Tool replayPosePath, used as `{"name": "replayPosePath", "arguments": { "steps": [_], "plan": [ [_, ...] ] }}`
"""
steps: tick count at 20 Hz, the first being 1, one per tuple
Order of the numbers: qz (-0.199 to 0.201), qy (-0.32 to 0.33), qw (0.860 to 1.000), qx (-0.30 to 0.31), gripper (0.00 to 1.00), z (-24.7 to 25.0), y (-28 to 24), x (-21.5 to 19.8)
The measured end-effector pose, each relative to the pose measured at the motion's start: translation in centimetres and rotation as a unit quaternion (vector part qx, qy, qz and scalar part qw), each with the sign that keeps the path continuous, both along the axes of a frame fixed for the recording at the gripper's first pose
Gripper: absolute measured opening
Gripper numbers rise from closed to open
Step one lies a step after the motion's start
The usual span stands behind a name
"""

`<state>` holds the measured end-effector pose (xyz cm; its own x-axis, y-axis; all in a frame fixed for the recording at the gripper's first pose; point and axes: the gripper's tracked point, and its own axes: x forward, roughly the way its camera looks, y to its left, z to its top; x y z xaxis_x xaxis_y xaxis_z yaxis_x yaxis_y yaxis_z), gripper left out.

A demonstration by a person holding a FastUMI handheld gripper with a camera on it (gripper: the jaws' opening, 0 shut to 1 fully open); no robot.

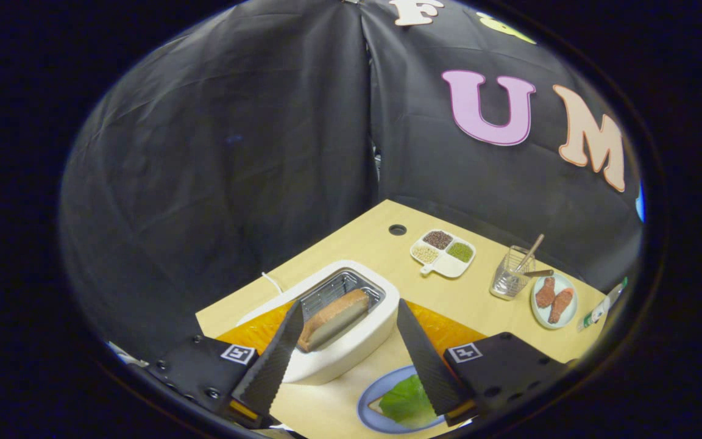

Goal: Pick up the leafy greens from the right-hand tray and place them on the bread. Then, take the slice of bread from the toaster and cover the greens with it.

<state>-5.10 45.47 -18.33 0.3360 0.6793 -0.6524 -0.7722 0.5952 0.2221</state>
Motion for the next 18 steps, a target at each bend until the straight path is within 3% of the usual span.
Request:
{"name": "replayPosePath", "arguments": {
  "steps": [11, 18],
  "plan": [
    [-0.042, 0.097, 0.994, -0.001, 0.92, -3.8, 3.3, 0.8],
    [-0.069, 0.135, 0.988, -0.007, 0.40, -5.0, 3.4, 1.2]
  ]
}}
